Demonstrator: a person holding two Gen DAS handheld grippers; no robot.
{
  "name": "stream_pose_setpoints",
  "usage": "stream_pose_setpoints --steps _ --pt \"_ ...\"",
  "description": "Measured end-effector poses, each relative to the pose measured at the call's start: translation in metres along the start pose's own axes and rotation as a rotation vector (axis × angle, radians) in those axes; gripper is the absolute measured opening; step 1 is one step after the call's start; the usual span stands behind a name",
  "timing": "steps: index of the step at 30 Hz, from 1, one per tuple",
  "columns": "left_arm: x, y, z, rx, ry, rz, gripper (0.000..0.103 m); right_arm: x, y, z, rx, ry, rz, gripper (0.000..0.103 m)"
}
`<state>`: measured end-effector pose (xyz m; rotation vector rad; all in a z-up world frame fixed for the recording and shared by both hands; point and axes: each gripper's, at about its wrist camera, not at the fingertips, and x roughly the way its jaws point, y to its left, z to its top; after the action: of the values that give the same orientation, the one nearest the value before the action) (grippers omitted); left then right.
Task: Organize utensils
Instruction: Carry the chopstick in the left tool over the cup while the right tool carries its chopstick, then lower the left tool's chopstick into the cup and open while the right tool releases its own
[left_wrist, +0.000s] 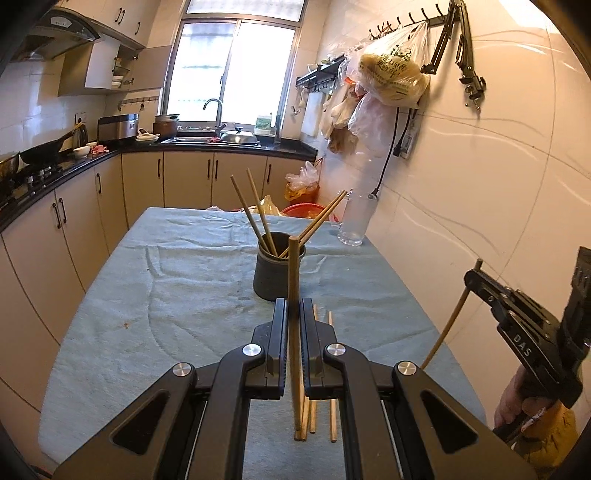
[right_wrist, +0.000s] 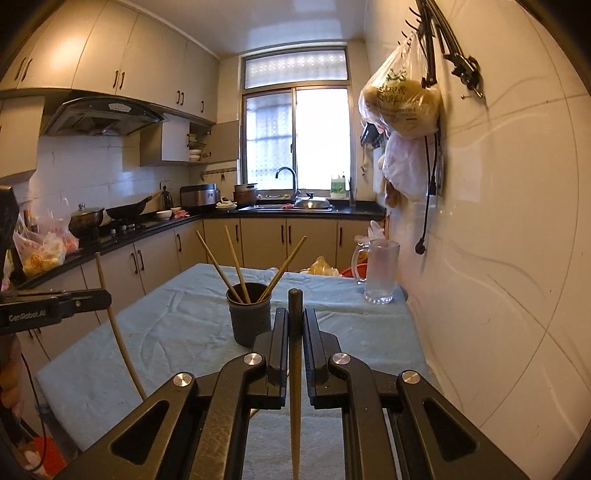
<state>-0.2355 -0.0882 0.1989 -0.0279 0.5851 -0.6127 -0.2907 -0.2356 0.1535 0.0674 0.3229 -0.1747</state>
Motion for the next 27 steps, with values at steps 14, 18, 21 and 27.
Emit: stream_pose_setpoints --steps 14,18,21,27 --pt "-0.012 0.007 0.024 -0.028 -0.023 -0.063 0.006 0.007 -0.013 0.023 0.101 -0.017 0.052 0.008" --pt "-0.016 0.013 0.053 -0.02 -0.076 -0.044 0.006 0.015 -0.012 0.048 0.129 -0.058 0.092 0.008" --pt "-0.013 0.017 0.077 -0.015 -0.117 -0.026 0.006 0.024 -0.01 0.066 0.153 -0.098 0.117 0.008" --pt "0.015 0.016 0.129 -0.016 -0.203 0.019 0.006 0.059 0.0 0.104 0.22 -0.183 0.162 0.008"
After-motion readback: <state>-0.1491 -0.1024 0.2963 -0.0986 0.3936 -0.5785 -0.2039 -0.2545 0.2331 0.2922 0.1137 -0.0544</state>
